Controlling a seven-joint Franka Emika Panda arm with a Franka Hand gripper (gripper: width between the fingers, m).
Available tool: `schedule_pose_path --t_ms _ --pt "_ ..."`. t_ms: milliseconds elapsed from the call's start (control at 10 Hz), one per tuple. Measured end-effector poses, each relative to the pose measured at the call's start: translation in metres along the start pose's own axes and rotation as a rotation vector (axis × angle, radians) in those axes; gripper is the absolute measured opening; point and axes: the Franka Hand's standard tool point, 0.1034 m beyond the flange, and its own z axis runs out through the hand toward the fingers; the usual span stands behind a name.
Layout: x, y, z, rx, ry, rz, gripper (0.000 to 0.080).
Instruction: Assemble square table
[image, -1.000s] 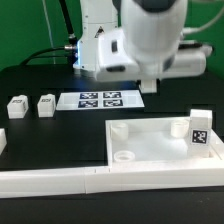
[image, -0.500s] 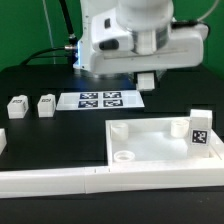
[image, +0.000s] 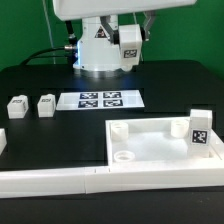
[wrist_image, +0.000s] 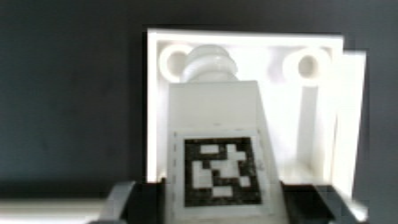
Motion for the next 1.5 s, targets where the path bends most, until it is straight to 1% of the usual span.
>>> schedule_pose_path --t_ms 100,200,300,400,500,600,700,800,900,1000,1100,1200,1300,1500 --pt "-0.003 0.002 0.004 -0.008 0.071 0.002 0.0290" --pt "0.000 0.004 0.002 -0.018 0.160 0.003 0.0290" --pt "0.004 0.007 0.004 -0.032 0.237 -0.001 0.0290" --pt "0.013 0.016 0.014 -0.068 0.344 -0.042 0.0290" --pt "0.033 0.027 0.013 -0.102 0.459 -0.073 0.0290" --pt "0.046 0.037 0.011 -0.129 0.533 -0.097 0.0290" --pt "0.051 0.045 0.015 -0.156 0.615 -0.099 0.0290" --pt "0.052 0.038 0.024 -0.147 0.643 -0.101 0.0290" --pt "0.053 0.030 0.026 -0.138 0.688 -0.104 0.0290" --pt "0.050 0.020 0.035 -0.103 0.652 -0.105 0.0290" --pt "0.049 0.022 0.040 -0.102 0.646 -0.119 0.0290" --pt "0.045 0.025 0.050 -0.099 0.631 -0.126 0.0290" --pt "0.044 0.025 0.054 -0.094 0.625 -0.125 0.0290" --pt "0.044 0.025 0.054 -0.094 0.625 -0.124 0.0290"
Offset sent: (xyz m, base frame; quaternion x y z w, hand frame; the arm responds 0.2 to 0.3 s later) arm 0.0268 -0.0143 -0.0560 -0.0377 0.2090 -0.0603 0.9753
